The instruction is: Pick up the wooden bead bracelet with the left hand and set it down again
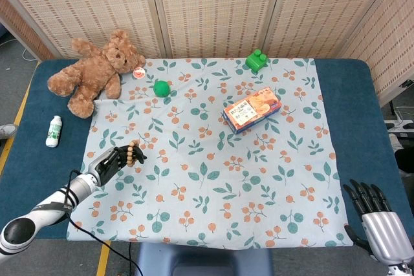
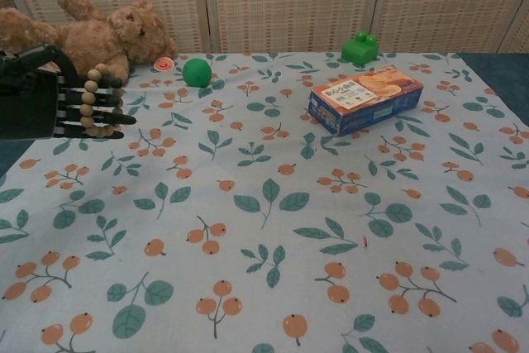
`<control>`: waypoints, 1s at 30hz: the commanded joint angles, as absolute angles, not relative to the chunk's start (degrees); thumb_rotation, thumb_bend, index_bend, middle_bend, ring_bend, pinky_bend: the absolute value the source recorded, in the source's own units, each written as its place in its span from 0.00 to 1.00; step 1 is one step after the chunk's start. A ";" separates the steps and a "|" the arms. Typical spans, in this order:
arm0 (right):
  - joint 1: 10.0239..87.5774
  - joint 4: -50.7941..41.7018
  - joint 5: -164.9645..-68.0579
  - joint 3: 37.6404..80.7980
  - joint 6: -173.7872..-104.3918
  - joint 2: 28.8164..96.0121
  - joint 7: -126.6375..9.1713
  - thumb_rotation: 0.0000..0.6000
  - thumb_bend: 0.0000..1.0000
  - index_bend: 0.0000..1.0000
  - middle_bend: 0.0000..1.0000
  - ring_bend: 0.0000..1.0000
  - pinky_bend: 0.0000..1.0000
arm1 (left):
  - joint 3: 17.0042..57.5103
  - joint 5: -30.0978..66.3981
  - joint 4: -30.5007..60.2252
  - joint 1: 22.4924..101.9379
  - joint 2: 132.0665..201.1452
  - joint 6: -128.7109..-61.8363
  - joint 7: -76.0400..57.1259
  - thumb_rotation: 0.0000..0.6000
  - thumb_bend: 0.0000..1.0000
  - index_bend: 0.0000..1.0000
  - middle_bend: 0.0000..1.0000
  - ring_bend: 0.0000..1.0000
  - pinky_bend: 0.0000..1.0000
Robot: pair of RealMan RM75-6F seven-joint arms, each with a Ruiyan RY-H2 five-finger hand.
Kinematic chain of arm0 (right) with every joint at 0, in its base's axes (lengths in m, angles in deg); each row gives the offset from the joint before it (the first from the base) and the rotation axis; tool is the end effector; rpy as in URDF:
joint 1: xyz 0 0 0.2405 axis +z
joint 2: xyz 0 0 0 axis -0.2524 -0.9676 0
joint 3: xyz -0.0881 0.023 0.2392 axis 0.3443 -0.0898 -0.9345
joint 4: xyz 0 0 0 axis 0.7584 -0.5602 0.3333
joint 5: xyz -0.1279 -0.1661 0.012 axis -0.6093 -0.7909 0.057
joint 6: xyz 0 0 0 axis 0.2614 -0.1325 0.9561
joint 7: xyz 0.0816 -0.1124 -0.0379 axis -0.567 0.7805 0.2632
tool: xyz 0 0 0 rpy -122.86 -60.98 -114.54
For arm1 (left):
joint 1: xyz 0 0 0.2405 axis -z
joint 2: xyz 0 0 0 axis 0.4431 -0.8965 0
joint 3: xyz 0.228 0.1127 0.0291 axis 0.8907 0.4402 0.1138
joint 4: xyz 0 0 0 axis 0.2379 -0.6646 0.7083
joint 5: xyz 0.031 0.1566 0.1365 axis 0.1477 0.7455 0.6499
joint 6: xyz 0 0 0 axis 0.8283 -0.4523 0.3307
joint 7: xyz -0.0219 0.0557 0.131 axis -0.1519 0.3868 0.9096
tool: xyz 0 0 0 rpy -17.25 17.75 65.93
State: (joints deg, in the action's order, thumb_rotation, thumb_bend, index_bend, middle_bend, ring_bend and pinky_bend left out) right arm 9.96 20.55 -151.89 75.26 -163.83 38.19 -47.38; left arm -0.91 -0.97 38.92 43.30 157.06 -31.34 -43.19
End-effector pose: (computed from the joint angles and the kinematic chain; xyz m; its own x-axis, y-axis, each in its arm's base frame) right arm -0.2944 -0.0974 0.1550 0.5107 -0.1403 0.8482 -0.8597 -0.0738 0.5054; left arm -0.1885 0.3243 0.0690 -0.8382 0.4488 0.3099 0.5299 0.5352 0.6579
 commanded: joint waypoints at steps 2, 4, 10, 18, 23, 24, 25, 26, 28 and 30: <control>9.97 20.59 -151.91 75.26 -163.77 38.19 -47.30 1.00 0.22 0.00 0.00 0.00 0.00 | -1.20 -0.59 38.71 43.06 157.45 -31.03 -43.10 0.00 0.49 0.45 0.51 0.25 0.02; 9.97 20.56 -151.91 75.25 -163.76 38.21 -47.29 1.00 0.22 0.00 0.00 0.00 0.00 | -1.42 -0.49 38.55 42.95 157.53 -30.40 -43.10 0.00 0.47 0.46 0.51 0.25 0.02; 9.96 20.60 -151.88 75.27 -163.68 38.17 -47.29 1.00 0.22 0.00 0.00 0.00 0.00 | -2.18 -0.15 38.25 42.57 157.64 -28.76 -42.58 0.00 0.45 0.47 0.51 0.25 0.03; 10.03 20.66 -151.68 75.21 -163.42 38.20 -47.14 1.00 0.22 0.00 0.00 0.00 0.00 | -4.95 -1.87 36.42 41.68 158.13 -22.96 -42.00 0.00 0.34 0.44 0.48 0.25 0.04; 10.08 20.73 -151.55 75.19 -163.23 38.21 -47.00 1.00 0.22 0.00 0.00 0.00 0.00 | -4.54 0.34 35.33 41.61 158.37 -23.42 -37.97 0.10 0.36 0.14 0.31 0.20 0.04; 10.08 20.75 -151.50 75.18 -163.21 38.22 -46.97 1.00 0.22 0.00 0.00 0.00 0.00 | -4.39 0.93 35.27 41.60 158.35 -23.36 -37.05 0.24 0.37 0.08 0.25 0.17 0.04; 10.09 20.75 -151.46 75.17 -163.18 38.23 -46.94 1.00 0.22 0.00 0.00 0.00 0.00 | -4.33 1.21 35.18 41.55 158.42 -23.36 -36.45 0.41 0.37 0.04 0.21 0.15 0.04; 10.10 20.78 -151.40 75.15 -163.13 38.25 -46.89 1.00 0.22 0.00 0.00 0.00 0.00 | -4.19 1.51 35.03 41.50 158.55 -23.72 -35.88 0.53 0.38 0.03 0.18 0.14 0.04; 10.11 20.79 -151.39 75.14 -163.11 38.25 -46.87 1.00 0.22 0.00 0.00 0.00 0.00 | -4.12 1.64 34.99 41.49 158.59 -23.87 -35.67 0.74 0.39 0.00 0.13 0.11 0.04; 10.16 20.89 -151.23 75.07 -162.98 38.28 -46.68 1.00 0.22 0.00 0.00 0.00 0.00 | -1.95 4.22 33.94 42.19 158.59 -24.85 -32.91 0.92 0.41 0.00 0.08 0.08 0.04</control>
